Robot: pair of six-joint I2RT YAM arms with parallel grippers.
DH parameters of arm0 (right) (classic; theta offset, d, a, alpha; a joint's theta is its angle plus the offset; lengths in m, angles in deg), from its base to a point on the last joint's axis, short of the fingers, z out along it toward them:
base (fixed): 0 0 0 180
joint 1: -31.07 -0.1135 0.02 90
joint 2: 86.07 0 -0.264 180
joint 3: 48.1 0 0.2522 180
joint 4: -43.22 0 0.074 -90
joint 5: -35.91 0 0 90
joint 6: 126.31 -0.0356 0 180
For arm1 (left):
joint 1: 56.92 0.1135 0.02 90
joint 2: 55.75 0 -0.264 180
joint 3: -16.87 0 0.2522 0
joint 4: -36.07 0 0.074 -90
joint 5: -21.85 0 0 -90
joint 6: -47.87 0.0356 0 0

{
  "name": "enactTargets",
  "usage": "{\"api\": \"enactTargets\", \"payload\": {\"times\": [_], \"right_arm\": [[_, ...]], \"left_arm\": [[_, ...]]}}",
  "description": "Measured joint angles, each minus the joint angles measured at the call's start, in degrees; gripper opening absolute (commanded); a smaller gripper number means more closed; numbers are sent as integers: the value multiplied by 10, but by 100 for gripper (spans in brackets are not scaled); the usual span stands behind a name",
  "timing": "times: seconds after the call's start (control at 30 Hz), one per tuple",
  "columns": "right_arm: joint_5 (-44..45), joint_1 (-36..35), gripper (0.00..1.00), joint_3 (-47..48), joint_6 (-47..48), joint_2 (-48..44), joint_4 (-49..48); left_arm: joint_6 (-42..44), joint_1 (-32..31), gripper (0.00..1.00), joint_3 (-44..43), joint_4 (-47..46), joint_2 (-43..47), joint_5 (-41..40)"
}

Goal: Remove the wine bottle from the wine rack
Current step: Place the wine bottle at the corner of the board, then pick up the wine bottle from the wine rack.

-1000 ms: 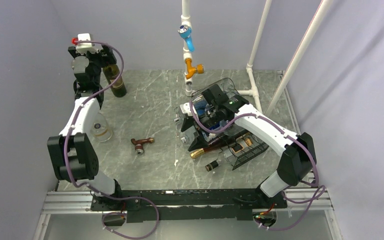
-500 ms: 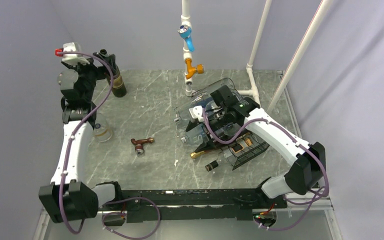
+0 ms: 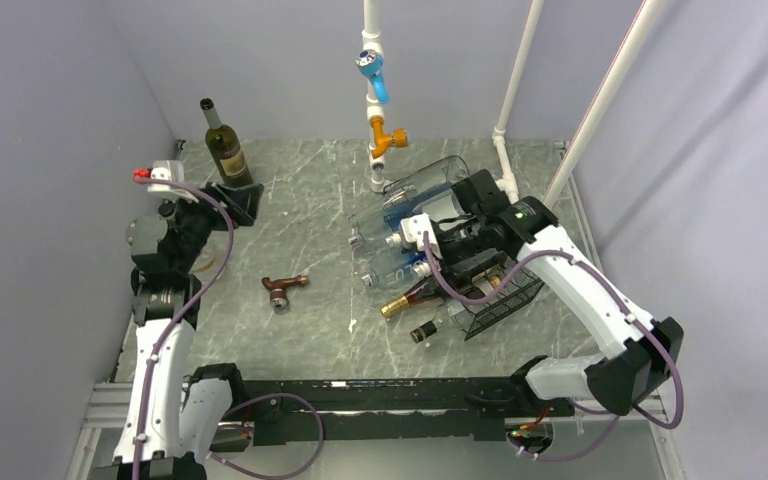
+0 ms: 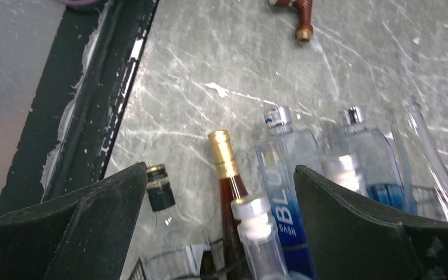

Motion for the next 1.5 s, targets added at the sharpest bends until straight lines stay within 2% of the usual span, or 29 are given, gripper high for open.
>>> {"api": "enactTargets", "payload": {"times": [0.3, 0.6, 0.8, 0.93, 1.17, 1.37, 1.5], "right_arm": [[46, 77, 100, 33, 26, -65, 61], [99, 139, 100, 51, 90, -68, 103], [143, 141, 100, 63, 95, -59, 104], [179, 141, 100, 63, 64, -57, 87], [219, 141, 100, 63, 52, -57, 82], [280, 150, 100, 69, 91, -55, 89], [288, 168, 100, 85, 136, -46, 100]], "left_arm": [[10, -49, 100, 70, 31, 70, 58], [69, -127, 99, 106, 57, 81, 71], [90, -130, 99, 139, 90, 80, 86], [104, -130, 99, 148, 118, 92, 91], [114, -130, 100, 148, 125, 114, 94], [114, -130, 100, 148, 135, 115, 94], [114, -130, 100, 148, 136, 119, 94]]}}
